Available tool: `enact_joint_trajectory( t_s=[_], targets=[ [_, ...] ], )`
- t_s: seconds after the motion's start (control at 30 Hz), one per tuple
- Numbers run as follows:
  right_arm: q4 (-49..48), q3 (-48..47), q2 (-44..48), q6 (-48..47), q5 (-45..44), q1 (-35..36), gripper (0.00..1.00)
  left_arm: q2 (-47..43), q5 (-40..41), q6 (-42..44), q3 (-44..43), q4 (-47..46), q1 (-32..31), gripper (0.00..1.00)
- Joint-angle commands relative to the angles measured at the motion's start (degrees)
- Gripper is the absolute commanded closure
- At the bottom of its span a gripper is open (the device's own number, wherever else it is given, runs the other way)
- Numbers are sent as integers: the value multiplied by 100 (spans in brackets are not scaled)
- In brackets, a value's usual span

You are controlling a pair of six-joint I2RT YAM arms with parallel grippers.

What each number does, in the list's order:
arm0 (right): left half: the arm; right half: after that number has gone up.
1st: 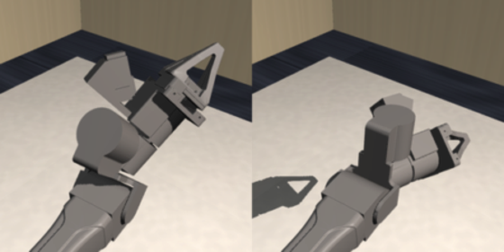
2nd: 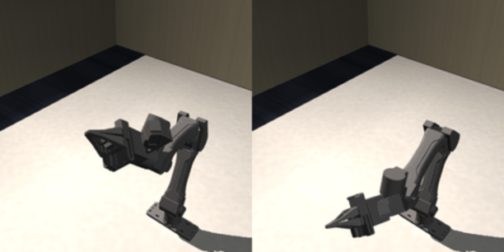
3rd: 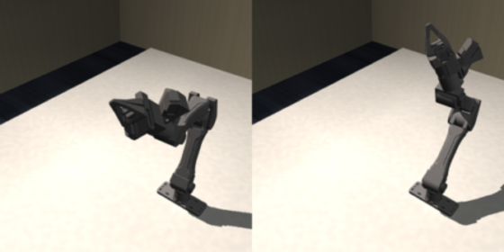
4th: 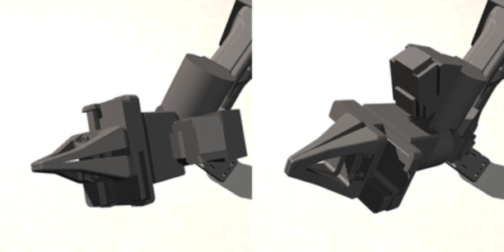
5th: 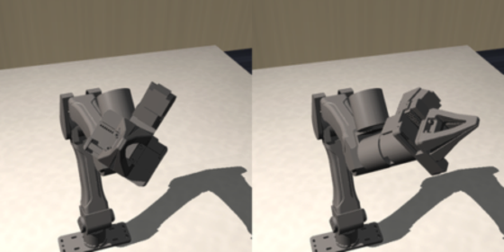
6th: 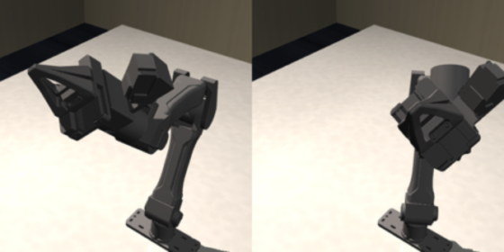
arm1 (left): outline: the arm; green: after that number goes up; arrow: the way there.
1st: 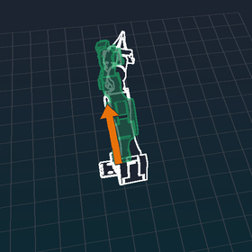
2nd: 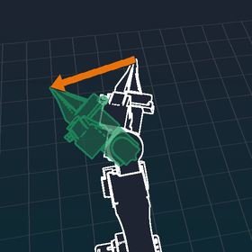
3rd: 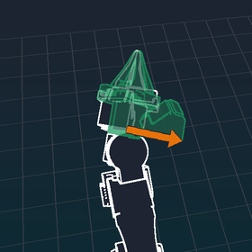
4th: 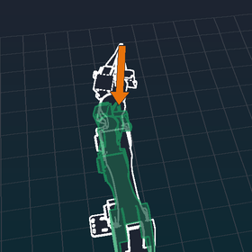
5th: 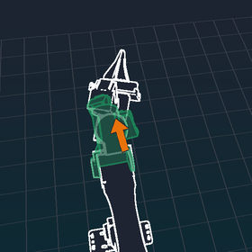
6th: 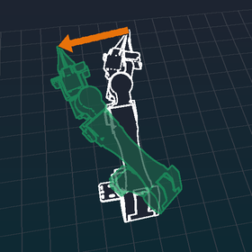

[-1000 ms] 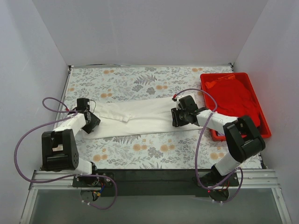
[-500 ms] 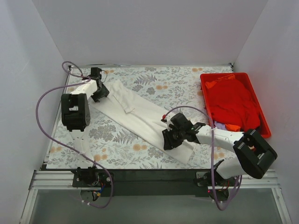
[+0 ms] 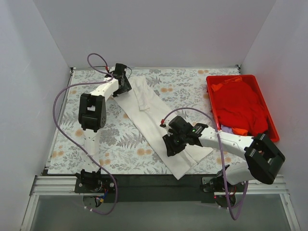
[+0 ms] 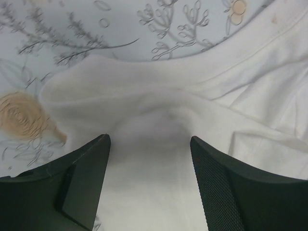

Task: Fold and stack the t-shirts
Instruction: Fold the tshirt

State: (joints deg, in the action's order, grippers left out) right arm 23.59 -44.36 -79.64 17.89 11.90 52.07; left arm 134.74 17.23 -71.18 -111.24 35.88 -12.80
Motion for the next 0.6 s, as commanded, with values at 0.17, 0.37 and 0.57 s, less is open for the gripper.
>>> enact_joint_trajectory(
  t_s=[0.17, 0.37, 0.57],
  targets=[
    [365, -302, -254, -497, -302, -66, 68, -1993, -71, -564, 1803, -273, -267, 38],
    [391, -266, -324, -611, -259, -66, 71, -2075, -282, -897, 2721, -590, -496, 48],
    [339, -205, -570, -778, -136, 83, 71, -1407, -247, -828, 2573, -591, -610, 50]
  ],
)
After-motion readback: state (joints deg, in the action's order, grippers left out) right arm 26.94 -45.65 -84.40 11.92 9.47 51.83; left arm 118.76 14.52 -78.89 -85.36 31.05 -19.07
